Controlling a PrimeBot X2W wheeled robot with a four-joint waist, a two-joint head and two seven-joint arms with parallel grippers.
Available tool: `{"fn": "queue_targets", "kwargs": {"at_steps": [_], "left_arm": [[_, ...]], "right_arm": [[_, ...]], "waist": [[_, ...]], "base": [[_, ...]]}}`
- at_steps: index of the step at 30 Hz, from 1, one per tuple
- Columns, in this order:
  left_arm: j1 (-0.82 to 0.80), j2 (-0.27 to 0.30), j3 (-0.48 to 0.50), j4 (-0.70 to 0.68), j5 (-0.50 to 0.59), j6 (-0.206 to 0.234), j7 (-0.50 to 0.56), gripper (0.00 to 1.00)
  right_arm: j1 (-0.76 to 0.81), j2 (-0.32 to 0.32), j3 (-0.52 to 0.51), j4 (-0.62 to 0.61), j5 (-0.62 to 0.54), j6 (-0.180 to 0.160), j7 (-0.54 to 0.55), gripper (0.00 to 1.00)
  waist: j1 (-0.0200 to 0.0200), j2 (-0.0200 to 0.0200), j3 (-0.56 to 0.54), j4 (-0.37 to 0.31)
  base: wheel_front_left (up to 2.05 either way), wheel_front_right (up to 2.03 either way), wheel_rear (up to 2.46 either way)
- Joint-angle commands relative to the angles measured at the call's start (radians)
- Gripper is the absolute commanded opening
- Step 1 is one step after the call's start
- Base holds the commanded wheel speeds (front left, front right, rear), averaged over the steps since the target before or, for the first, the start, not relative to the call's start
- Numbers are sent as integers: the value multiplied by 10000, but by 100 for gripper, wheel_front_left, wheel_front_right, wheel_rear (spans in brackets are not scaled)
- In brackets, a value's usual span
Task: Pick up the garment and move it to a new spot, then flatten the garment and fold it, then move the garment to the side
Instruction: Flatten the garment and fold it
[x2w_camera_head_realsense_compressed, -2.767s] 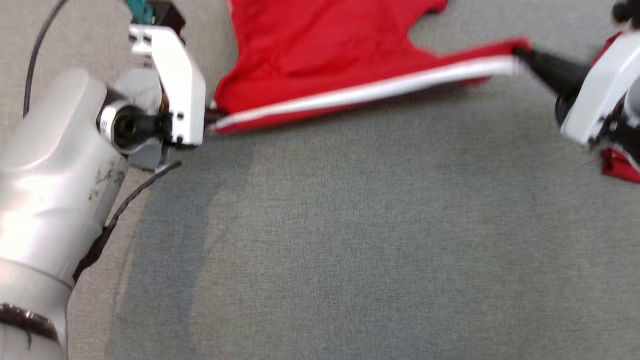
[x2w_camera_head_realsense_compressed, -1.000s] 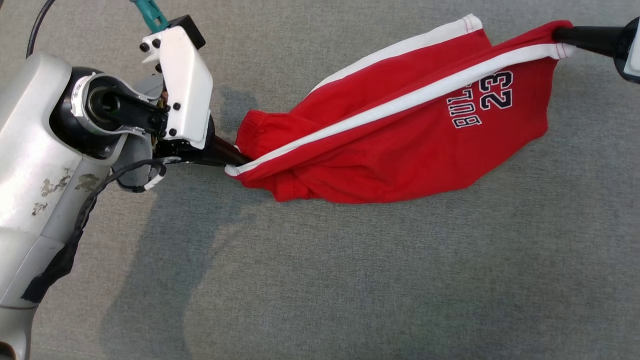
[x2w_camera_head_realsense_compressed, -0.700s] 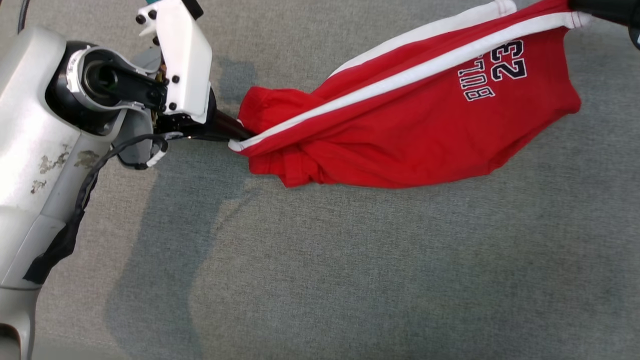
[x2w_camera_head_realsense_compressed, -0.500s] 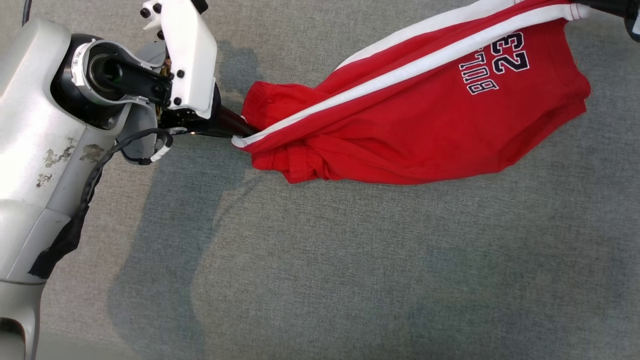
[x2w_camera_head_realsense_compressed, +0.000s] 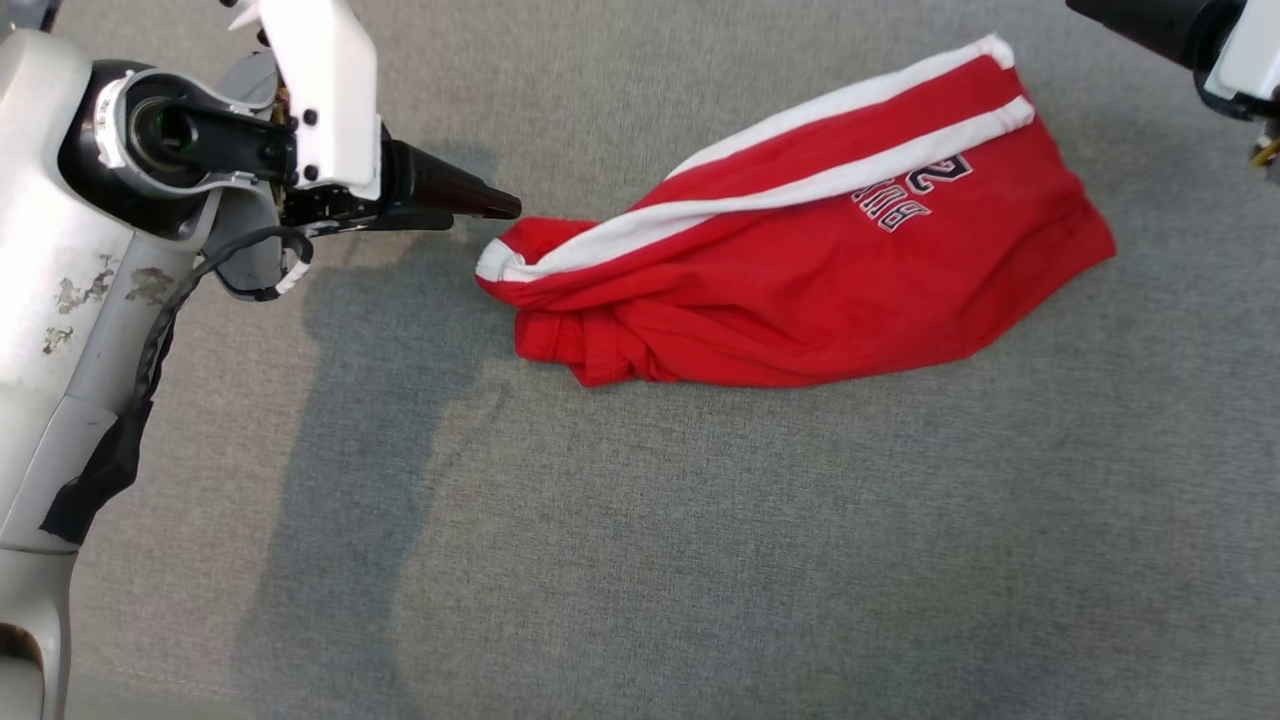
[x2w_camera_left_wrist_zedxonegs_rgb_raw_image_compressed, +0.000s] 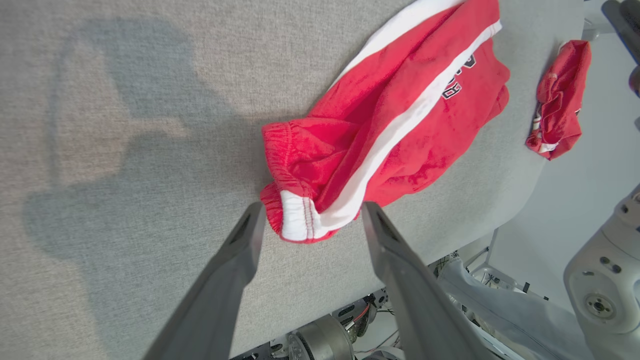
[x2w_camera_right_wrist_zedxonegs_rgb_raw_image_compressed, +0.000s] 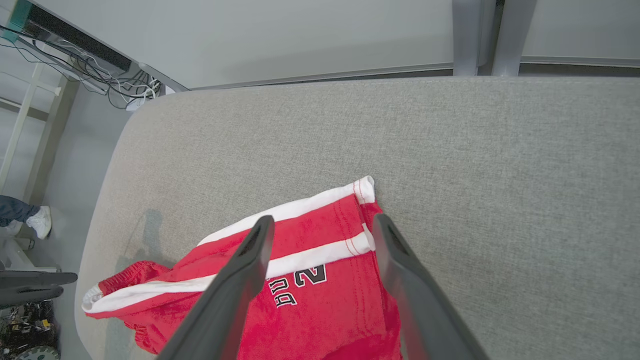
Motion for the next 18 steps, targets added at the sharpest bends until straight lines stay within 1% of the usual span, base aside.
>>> {"fn": "queue_targets", "kwargs": {"at_steps": [1,3,6,7,11,14,16,18], "left_arm": [[134,96,64,167,94,-312,-274,100],[262,109,129,272,138,-624,-592,100],[446,121,194,233,421,-1323,-1478,100],[446,121,194,233,421,-1323,-1478,100],[937,18,460,-8,618,-2181,-2859,100],[1397,128,654,-362,1166,-2525,-4405,100],[1867,103,822,-663,1637,-2607,-5696,100],[2309,258,908,-1074,2392,-2632,-7138,100]], "right_arm": [[422,-120,147,-204,417,22,-559,100],[813,-256,407,-480,799,22,-1090,100],[1456,-514,718,-873,1304,22,-2046,100],[1456,-514,718,-873,1304,22,-2046,100],[2341,-897,1114,-1483,1831,22,-3420,100],[3038,-1169,1460,-1926,1906,22,-4680,100],[3595,-1269,1632,-2160,1936,22,-5435,100],[4100,-1363,1635,-2483,1840,22,-6235,100]], "waist": [[0,0,-562,-100],[0,0,-889,-138],[0,0,-1358,-173],[0,0,-1358,-173],[0,0,-1901,-215],[0,0,-2250,-269],[0,0,-2483,-292],[0,0,-2670,-307]], "base": [[0,0,0],[0,0,0],[0,0,0],[0,0,0],[0,0,0],[0,0,0],[0,0,0],[0,0,0]]}}
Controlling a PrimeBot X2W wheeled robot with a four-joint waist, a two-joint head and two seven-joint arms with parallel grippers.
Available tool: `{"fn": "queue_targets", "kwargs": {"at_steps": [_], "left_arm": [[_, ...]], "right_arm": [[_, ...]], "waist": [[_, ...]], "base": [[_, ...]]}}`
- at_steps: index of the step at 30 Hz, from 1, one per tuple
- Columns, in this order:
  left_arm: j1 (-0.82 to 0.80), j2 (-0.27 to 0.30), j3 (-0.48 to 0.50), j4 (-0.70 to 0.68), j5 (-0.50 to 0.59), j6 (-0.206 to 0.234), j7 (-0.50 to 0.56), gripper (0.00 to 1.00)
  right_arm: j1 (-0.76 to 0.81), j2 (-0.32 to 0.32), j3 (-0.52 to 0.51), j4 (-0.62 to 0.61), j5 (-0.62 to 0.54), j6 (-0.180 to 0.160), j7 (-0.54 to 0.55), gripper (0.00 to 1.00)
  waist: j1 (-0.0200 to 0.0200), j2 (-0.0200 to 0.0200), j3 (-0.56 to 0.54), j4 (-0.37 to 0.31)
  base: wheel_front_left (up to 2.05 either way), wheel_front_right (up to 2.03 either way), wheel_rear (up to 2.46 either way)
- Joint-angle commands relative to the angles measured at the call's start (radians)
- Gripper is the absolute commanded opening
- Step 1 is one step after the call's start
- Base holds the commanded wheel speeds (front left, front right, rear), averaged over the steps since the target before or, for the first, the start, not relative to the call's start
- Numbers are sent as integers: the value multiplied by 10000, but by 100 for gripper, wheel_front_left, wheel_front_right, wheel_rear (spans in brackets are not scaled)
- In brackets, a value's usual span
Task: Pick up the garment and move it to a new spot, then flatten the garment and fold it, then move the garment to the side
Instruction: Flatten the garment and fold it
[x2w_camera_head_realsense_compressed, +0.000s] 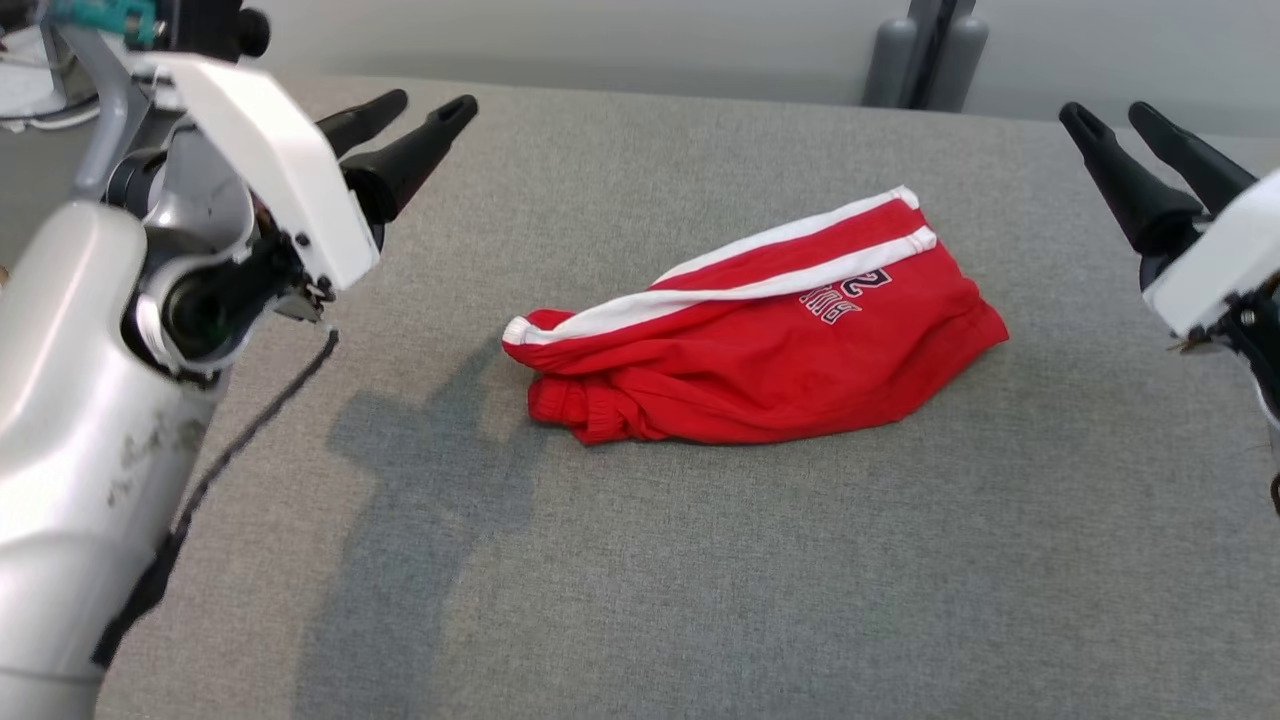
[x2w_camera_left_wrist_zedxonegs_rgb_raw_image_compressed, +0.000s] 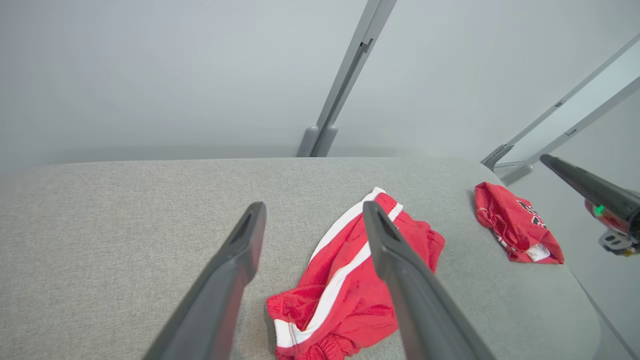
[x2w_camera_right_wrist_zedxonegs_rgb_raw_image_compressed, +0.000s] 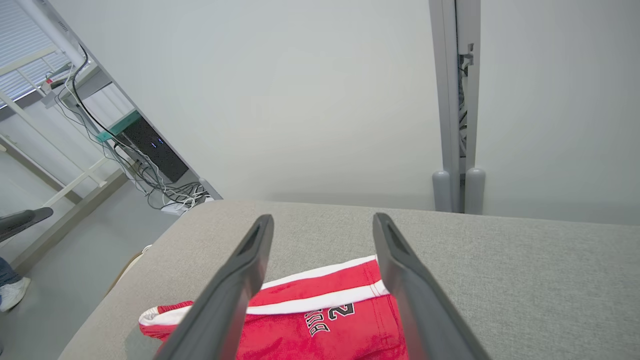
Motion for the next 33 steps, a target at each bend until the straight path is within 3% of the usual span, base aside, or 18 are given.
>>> {"fn": "queue_targets", "kwargs": {"at_steps": [1,6,10,14,19,23,33], "left_arm": [[427,73,104,-181,318,65,-712,100],[2106,283,213,-1285,1465,500,-3064,100],[3583,133,528,-2245,2010,1156,-4919,100],[4806,126,607,-3110,2702,1690,-6368,100],[5965,-253,537,-3703,3166,2036,-7733,100],[6508,-633,290,-3963,3694,1998,-8270,100],[7287,-1610,294,-4476,4888,1713,-8494,100]], "right_arm": [[343,-106,-5,-225,-122,22,-506,100],[1762,3,-19,-990,-588,22,-2243,100],[2598,164,-127,-1007,-1095,22,-3186,100],[2756,174,-211,-401,-1381,22,-3871,100],[2314,-167,-62,1003,-1247,22,-4250,100],[1839,-547,141,2182,-941,22,-4426,100],[626,-1119,737,4809,29,22,-3320,100]], "waist": [[0,0,-290,-53],[0,0,-622,-150],[0,0,-635,-206],[0,0,-438,-19],[0,0,-144,699],[0,0,95,1398],[0,0,490,2459]], "base": [[0,0,0],[0,0,0],[0,0,0],[0,0,0],[0,0,0],[0,0,0],[0,0,0]]}}
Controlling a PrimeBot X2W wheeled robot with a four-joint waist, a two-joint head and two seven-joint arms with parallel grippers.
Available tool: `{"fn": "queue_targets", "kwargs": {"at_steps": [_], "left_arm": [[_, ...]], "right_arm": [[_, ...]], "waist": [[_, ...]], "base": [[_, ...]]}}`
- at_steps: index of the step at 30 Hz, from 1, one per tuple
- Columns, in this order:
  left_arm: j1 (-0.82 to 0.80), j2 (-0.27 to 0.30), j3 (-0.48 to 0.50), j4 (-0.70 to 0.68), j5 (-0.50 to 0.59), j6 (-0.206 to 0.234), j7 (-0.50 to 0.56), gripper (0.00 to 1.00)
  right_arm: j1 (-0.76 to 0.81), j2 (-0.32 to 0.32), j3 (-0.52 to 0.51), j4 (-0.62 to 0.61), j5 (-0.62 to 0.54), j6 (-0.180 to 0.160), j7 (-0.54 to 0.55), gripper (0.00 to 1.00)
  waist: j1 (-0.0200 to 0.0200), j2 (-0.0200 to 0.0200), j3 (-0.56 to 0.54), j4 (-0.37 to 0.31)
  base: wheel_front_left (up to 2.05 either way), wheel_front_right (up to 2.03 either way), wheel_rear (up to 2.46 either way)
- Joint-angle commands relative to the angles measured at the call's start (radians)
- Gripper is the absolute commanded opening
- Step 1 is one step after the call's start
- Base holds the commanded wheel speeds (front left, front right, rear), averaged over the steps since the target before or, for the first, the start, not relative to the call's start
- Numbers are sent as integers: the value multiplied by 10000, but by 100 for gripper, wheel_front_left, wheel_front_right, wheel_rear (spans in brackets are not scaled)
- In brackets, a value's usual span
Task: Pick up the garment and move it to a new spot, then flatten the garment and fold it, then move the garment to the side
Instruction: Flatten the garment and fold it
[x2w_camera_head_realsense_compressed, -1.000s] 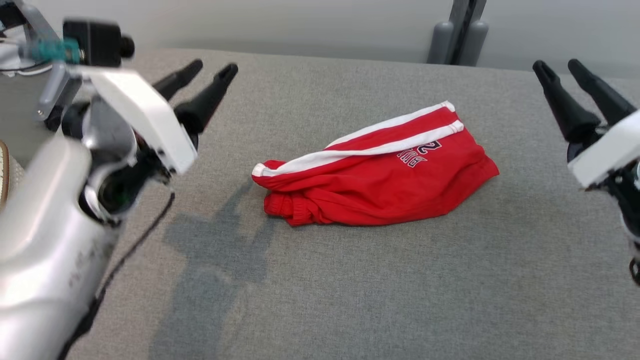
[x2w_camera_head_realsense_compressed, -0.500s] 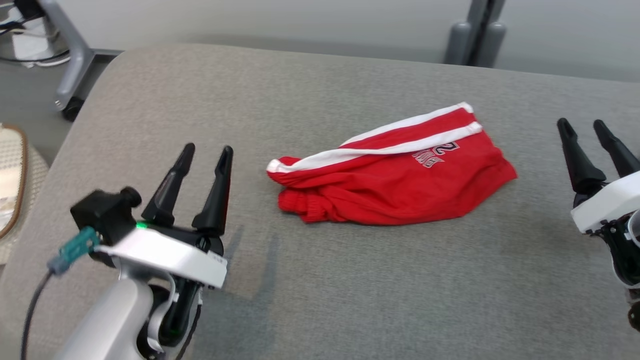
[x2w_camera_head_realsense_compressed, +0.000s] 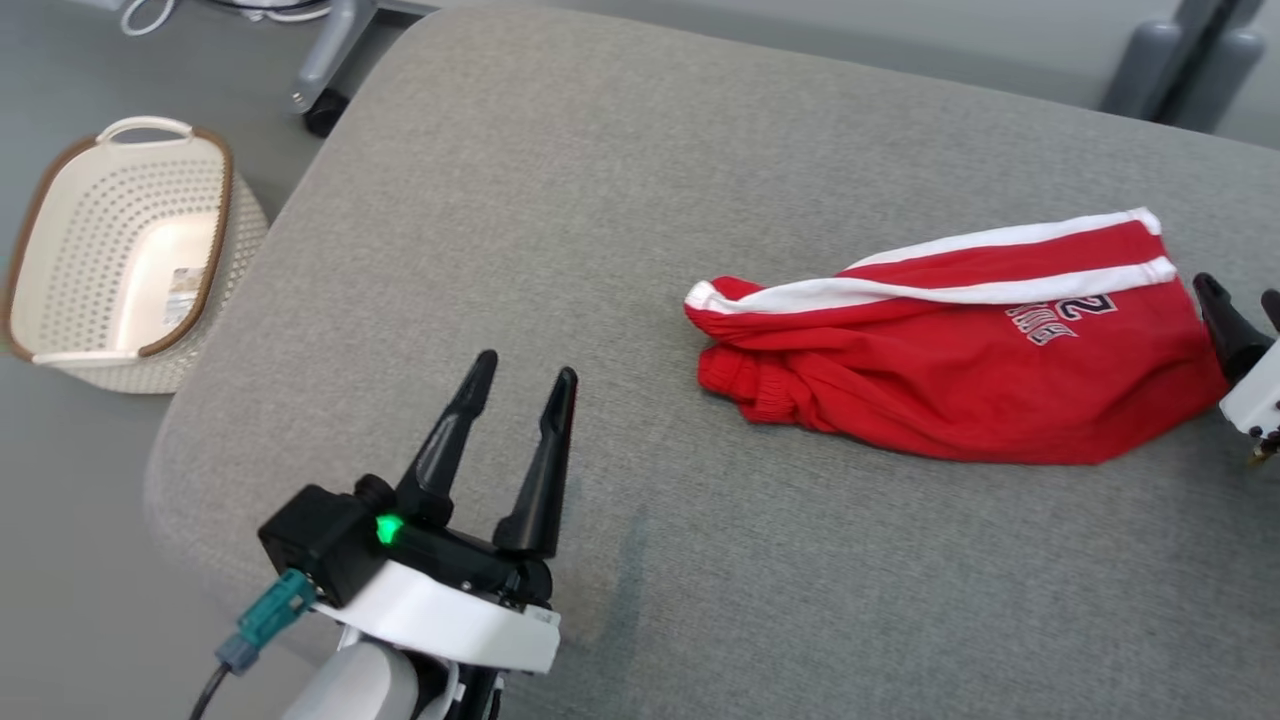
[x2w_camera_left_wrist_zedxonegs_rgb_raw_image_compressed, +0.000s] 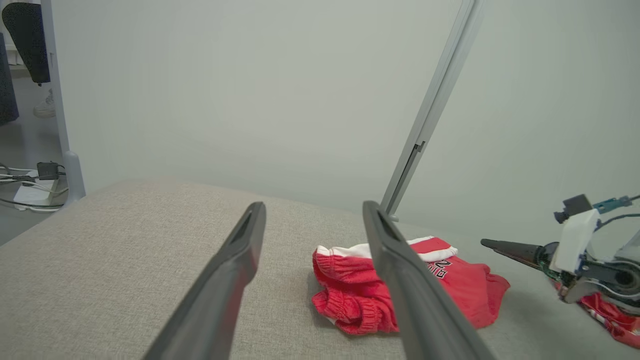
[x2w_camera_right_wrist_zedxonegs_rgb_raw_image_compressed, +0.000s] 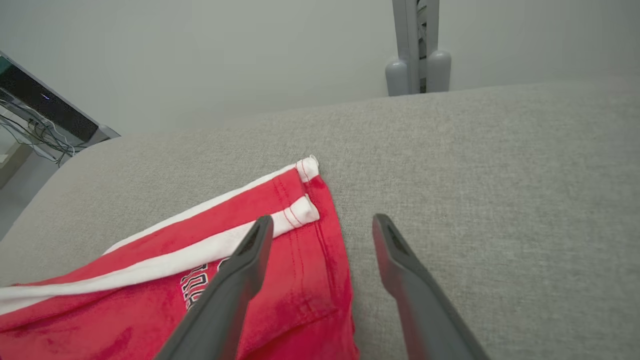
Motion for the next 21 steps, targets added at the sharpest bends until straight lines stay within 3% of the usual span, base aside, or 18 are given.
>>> {"fn": "queue_targets", "kwargs": {"at_steps": [1,10,17,18,19,20,21], "left_arm": [[135,32,2,11,103,-90,-32,100],[536,-460,65,184,760,-489,-25,100],[645,-593,98,354,980,-629,-27,100],[647,-603,83,377,995,-649,-26,100],[640,-617,71,391,1024,-664,-26,100],[631,-623,66,402,1046,-658,-26,100],[628,-619,72,415,1050,-675,-26,100]], "right_arm": [[-83,-83,20,105,45,22,77,100],[-466,-219,-67,2269,505,21,987,100],[-292,294,35,2365,1382,22,1472,100],[-297,319,57,2359,1438,22,1423,89],[-322,331,80,2333,1496,22,1349,54],[-366,310,97,2283,1489,21,1189,41],[-418,302,97,2247,1517,22,1005,8]], "waist": [[0,0,81,212],[0,0,-25,826],[0,0,-128,1001],[0,0,-127,1012],[0,0,-125,1020],[0,0,-123,1024],[0,0,-125,1019]], "base": [[0,0,0],[0,0,0],[0,0,0],[0,0,0],[0,0,0],[0,0,0],[0,0,0]]}}
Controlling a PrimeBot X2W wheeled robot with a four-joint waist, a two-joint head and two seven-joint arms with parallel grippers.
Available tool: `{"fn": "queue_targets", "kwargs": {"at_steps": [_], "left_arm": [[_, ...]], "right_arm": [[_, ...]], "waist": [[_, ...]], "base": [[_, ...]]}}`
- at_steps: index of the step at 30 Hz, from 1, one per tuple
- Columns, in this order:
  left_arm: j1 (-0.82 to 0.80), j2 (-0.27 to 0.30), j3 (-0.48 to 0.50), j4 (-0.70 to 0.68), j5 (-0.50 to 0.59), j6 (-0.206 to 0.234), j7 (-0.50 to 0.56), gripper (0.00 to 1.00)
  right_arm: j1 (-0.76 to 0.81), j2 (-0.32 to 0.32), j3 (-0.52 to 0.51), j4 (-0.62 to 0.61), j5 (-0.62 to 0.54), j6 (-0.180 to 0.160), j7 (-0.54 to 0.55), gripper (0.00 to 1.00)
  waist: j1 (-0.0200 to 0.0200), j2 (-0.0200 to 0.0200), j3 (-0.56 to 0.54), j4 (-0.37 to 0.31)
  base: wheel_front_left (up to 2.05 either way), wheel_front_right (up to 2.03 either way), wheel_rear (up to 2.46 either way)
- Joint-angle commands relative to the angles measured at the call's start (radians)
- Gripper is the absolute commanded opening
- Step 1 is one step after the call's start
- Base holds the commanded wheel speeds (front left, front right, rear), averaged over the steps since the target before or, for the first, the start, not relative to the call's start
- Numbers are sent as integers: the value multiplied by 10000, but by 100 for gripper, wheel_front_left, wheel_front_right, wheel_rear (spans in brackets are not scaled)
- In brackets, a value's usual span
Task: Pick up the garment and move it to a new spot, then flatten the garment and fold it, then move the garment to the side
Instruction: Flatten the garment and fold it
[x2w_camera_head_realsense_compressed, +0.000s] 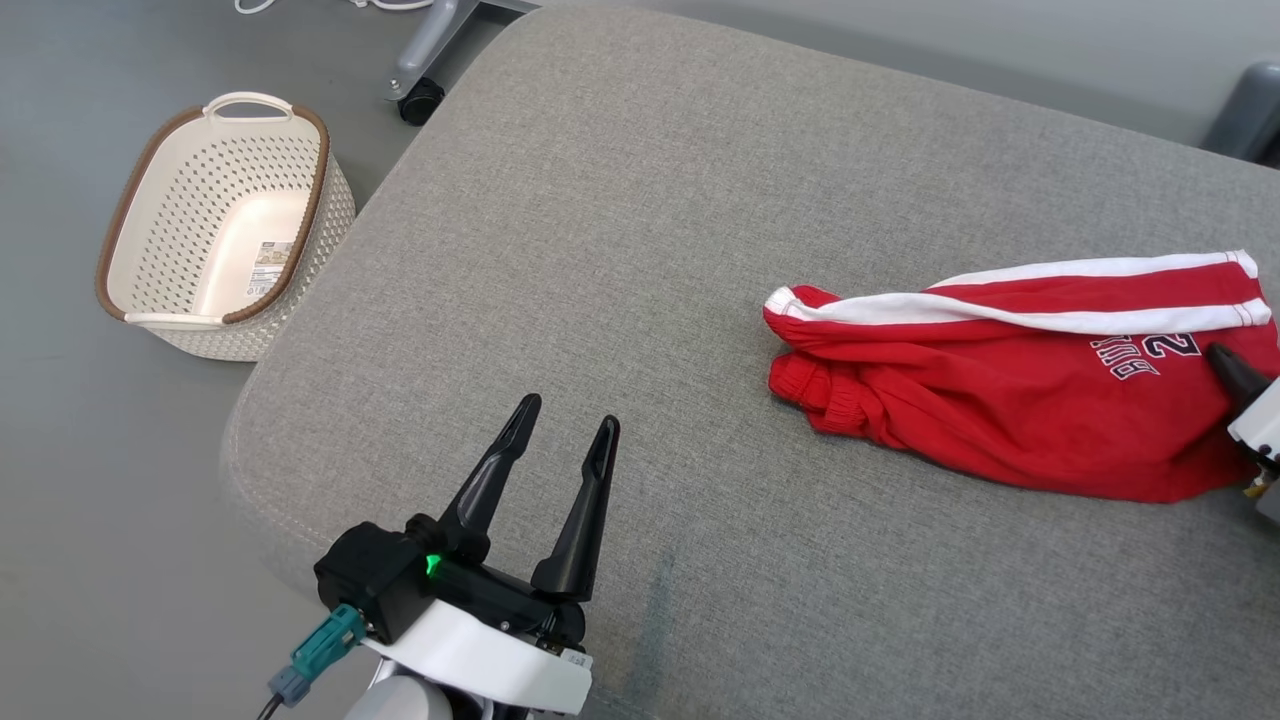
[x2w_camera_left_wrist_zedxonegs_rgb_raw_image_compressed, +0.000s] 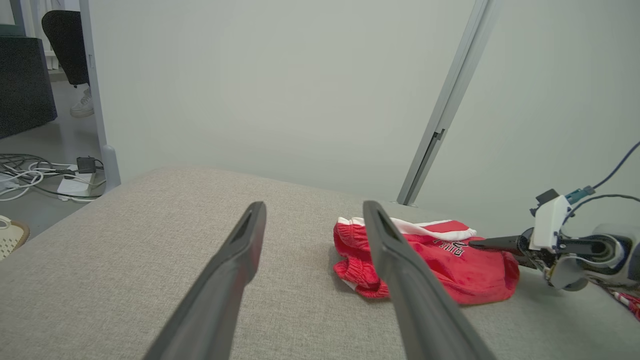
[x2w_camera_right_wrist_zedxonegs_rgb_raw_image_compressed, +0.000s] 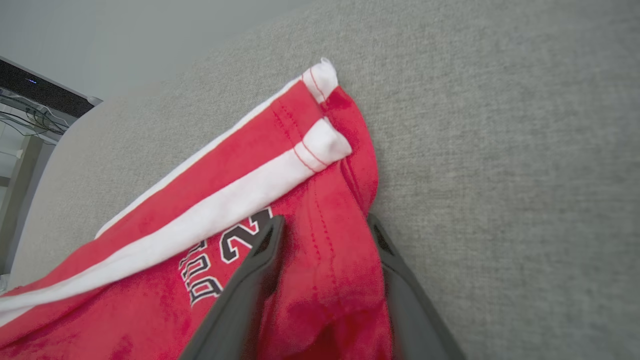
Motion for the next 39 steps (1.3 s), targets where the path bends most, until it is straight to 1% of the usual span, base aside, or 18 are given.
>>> {"fn": "queue_targets", "kwargs": {"at_steps": [1,3,7,12,17,21,24,29,35,39], "left_arm": [[71,38,38,22,49,-52,-12,100],[94,48,57,69,68,-52,-11,100],[127,24,41,156,108,-92,-13,100],[188,38,28,201,124,-99,-13,100],[320,84,-56,223,160,-119,9,100],[367,126,-137,206,236,-89,43,100],[362,140,-142,182,219,-56,62,100],[415,175,-171,169,155,-17,114,100],[504,161,-254,249,90,-9,135,100],[554,163,-230,274,24,24,121,100]], "right_arm": [[77,90,13,-3,125,22,-136,0],[-29,110,-193,-10,373,22,-493,0],[138,203,-181,-163,699,22,-918,0],[729,177,-11,-779,1145,22,-1450,0],[1469,-176,225,-1237,1450,22,-1793,0],[1913,-542,327,-1263,1528,23,-2181,0],[2005,-729,381,-1316,1475,23,-2464,0],[2010,-851,649,-1655,1435,23,-2882,0],[1891,-639,1255,-2495,1318,23,-3077,0],[1726,-372,1531,-2967,1356,23,-2941,0]], "waist": [[0,0,-9,-19],[0,0,-44,-87],[0,0,-237,-348],[0,0,-635,-909],[0,0,-1001,-1511],[0,0,-1181,-1833],[0,0,-1227,-1926],[0,0,-1397,-2048],[0,0,-1693,-1930],[0,0,-1750,-1770]], "base": [[0,0,0],[0,0,0],[0,0,0],[0,0,0],[0,0,0],[0,0,0],[0,0,0],[0,0,0],[0,0,0],[0,0,0]]}}
